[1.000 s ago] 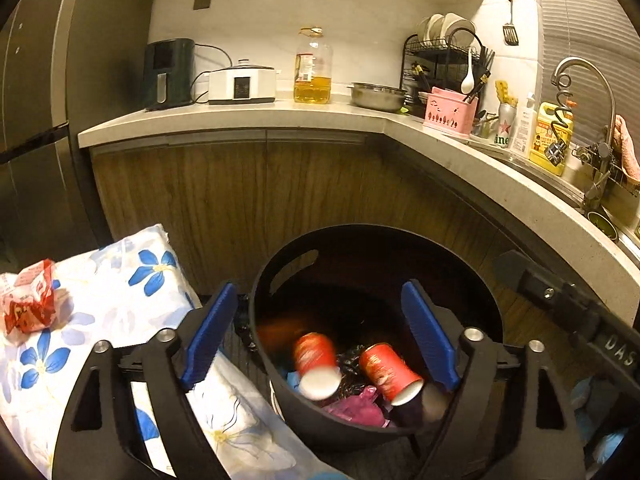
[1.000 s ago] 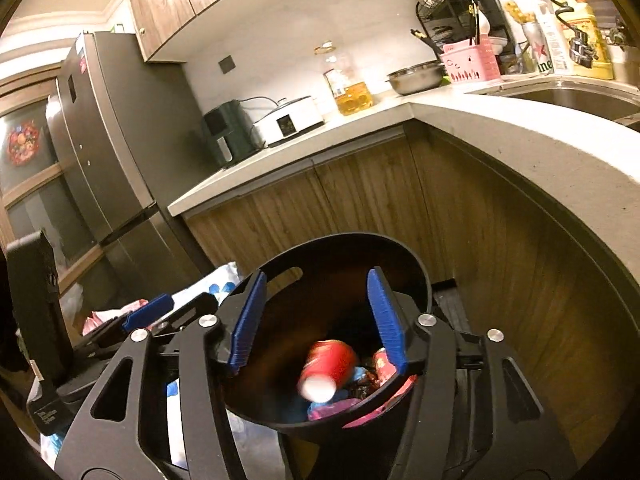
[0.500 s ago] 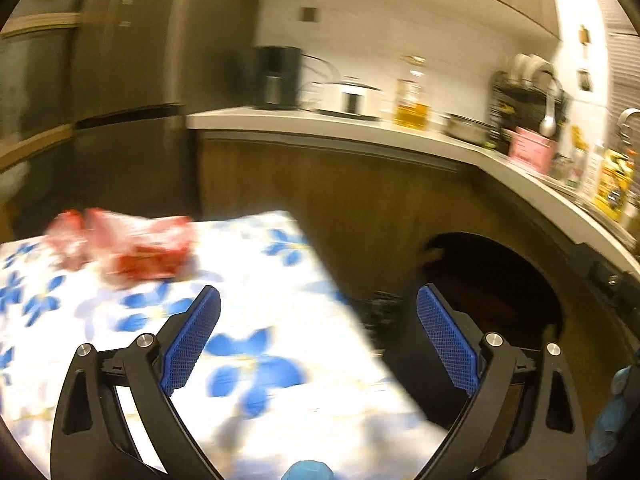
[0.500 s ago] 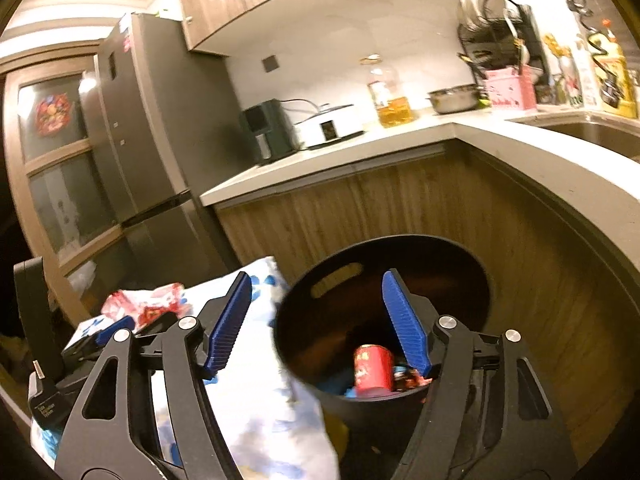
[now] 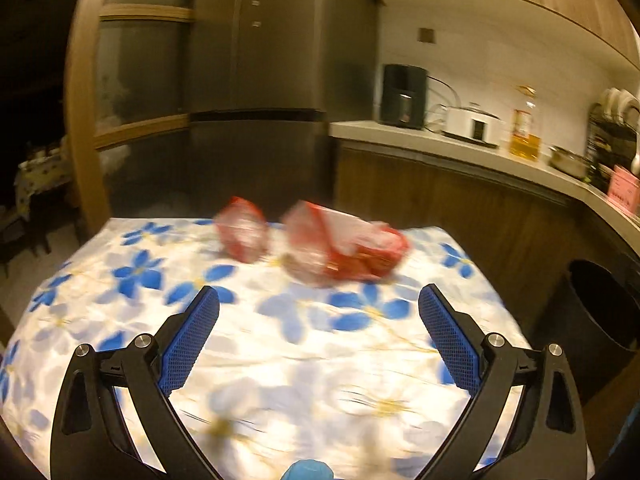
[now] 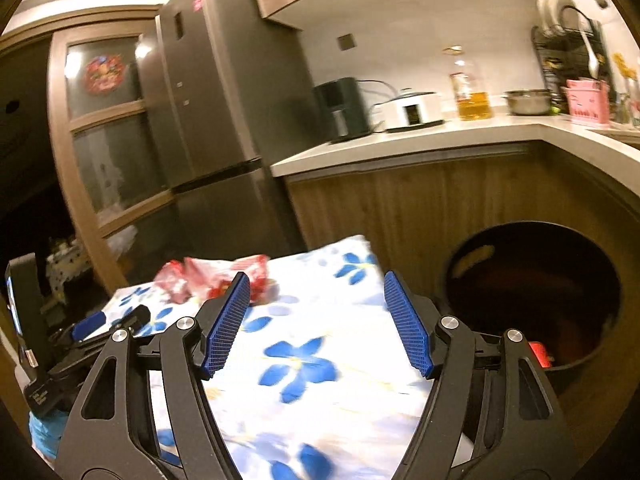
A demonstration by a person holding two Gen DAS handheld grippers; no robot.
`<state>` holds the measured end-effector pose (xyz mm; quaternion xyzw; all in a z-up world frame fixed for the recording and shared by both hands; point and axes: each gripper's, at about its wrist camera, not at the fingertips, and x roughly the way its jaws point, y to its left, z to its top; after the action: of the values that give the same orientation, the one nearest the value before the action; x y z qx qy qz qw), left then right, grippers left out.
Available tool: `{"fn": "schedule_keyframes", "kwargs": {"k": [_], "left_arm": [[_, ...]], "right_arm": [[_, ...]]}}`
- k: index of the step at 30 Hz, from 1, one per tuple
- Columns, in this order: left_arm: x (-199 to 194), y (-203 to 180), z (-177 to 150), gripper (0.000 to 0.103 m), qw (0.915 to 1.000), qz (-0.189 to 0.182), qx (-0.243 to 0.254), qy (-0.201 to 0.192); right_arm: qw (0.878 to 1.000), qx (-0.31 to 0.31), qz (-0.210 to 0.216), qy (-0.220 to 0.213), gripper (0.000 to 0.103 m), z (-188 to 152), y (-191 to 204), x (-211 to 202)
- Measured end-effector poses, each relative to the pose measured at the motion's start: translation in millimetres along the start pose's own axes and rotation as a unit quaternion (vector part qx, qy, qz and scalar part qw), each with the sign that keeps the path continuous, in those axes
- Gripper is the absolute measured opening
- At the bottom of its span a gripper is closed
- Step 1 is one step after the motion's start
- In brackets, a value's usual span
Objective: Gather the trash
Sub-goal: 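Move both open tools back from the bin to the snack bags, then grasp the clear red-trimmed bag with the left tool while the right tool grasps the printed snack bag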
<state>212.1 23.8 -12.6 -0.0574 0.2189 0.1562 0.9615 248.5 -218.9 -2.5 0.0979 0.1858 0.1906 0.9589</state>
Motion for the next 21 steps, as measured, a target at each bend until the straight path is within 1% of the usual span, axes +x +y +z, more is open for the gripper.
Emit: {"fn": "schedule_keyframes", "kwargs": {"k": [5, 8, 10, 15, 21], "left_arm": [[6.4, 39.1, 10.4, 0.096, 0.9993, 0.032, -0.014, -0.012], [17.8, 61.4, 17.5, 0.096, 0.9983, 0.053, -0.020, -0.014], [24.3, 71.6, 21.4, 0.096, 0.9976, 0.061, -0.028, -0.015], [36.1, 89.3, 28.3, 0.096, 0.9968, 0.067, -0.041, -0.019], [47.8, 101.8, 33.8, 0.096, 0.9963, 0.071, -0.040, -0.027]], "right_arm": [[0.999, -0.023, 0.026, 0.012, 0.069, 1.1, 39.7, 29.4], [0.999, -0.032, 0.039, 0.019, 0.069, 1.8, 59.8, 49.5], [0.998, -0.038, 0.045, 0.023, 0.069, 1.5, 72.8, 62.6], [0.996, -0.075, 0.049, 0.028, 0.069, 0.2, 107.6, 102.7], [0.991, -0.115, 0.047, 0.045, 0.069, -6.8, 134.9, 157.5]]}}
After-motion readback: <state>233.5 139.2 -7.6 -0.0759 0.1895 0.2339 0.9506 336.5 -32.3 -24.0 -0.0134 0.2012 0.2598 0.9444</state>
